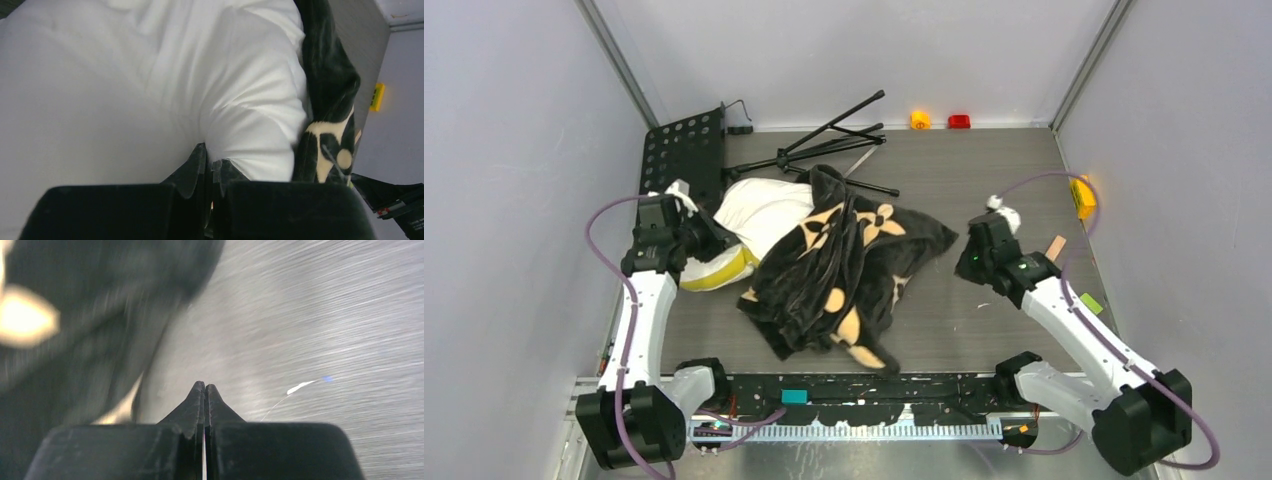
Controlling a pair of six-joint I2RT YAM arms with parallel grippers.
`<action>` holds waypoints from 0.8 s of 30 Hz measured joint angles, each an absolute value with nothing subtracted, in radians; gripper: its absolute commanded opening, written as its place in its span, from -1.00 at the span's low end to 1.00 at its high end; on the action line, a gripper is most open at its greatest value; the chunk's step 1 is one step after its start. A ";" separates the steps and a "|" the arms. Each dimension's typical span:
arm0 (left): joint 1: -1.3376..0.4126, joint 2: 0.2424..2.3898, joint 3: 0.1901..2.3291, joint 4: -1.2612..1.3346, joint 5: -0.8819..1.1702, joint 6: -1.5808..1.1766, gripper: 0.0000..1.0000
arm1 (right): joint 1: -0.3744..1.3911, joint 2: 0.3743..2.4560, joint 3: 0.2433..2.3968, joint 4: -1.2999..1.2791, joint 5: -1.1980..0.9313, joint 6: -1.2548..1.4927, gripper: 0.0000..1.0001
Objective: Remove the pillowcase from the pillow
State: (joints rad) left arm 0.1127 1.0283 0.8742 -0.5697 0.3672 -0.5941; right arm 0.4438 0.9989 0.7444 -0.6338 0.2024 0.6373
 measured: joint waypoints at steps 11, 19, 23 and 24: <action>0.176 1.040 0.812 -0.521 0.524 -0.652 -1.00 | 0.252 1.017 0.767 -0.545 -0.183 0.565 0.65; 0.177 1.069 0.791 -0.472 0.595 -0.674 -1.00 | 0.674 1.059 0.770 -0.545 -0.199 0.545 0.78; 0.177 1.069 0.789 -0.463 0.601 -0.674 -1.00 | 0.852 1.074 0.781 -0.551 -0.203 0.544 0.78; 0.177 1.069 0.789 -0.462 0.601 -0.674 -1.00 | 0.892 1.080 0.790 -0.555 -0.202 0.542 0.76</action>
State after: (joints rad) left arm 0.1768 1.0687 0.7887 -0.4618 0.6014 -0.6739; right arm 0.8917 1.0801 0.7898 -0.5549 -0.2020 0.5419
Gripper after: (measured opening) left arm 0.030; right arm 0.889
